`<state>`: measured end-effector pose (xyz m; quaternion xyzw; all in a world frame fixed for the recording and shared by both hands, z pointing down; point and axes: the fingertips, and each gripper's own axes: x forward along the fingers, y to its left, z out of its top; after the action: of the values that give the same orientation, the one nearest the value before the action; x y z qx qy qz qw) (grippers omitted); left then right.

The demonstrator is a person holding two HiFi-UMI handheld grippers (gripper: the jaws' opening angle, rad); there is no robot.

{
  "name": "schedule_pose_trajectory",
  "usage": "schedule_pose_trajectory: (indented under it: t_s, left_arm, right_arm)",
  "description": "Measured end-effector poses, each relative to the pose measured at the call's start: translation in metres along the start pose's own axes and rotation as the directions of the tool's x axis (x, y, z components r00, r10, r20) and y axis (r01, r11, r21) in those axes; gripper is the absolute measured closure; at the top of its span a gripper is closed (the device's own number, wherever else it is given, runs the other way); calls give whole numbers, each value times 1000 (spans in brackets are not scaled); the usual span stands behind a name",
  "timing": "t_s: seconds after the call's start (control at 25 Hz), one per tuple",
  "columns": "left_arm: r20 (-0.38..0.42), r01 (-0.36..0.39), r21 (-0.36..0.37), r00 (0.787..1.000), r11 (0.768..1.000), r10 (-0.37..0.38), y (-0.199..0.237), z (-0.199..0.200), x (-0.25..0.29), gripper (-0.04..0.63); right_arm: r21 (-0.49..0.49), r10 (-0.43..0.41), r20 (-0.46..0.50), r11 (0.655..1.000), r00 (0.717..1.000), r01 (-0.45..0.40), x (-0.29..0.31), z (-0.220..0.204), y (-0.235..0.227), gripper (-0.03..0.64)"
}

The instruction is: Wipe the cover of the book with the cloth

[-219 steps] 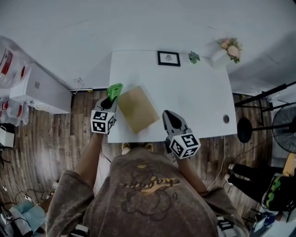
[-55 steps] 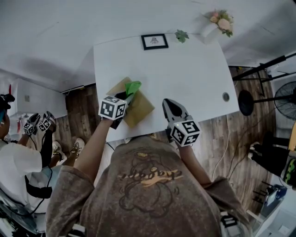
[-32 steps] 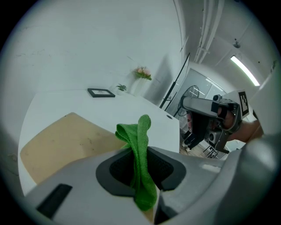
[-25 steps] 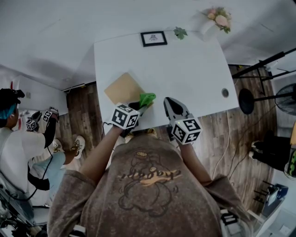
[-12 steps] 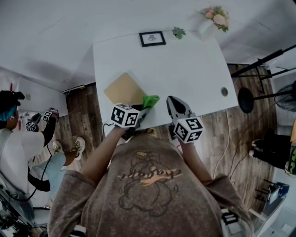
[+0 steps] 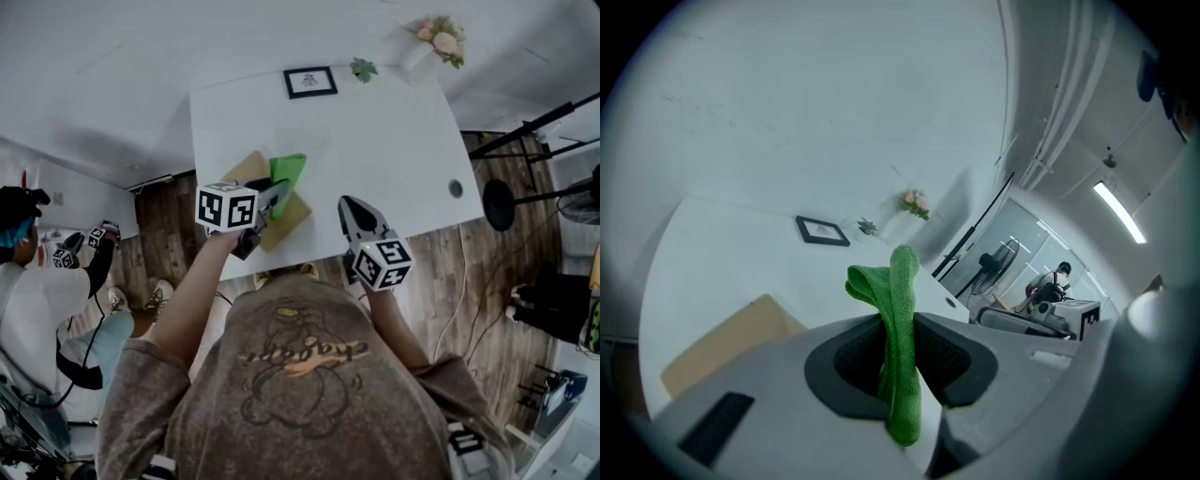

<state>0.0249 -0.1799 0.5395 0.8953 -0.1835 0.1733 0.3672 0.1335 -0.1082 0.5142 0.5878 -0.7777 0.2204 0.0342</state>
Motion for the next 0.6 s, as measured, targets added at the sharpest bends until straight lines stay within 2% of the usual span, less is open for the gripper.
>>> schedule_pose_trajectory:
  t_s: [0.24,0.6]
  left_arm:
    - [27,-128,72,992,989,127,51,39,-14,528]
    - [6,-279,177,959,944,282,123,65,-17,528]
  right_arm:
    - [0,4,-8,1000,1000,-4,7,1,0,615]
    - [4,8,-11,1000,1000,-8,24,4,2,615]
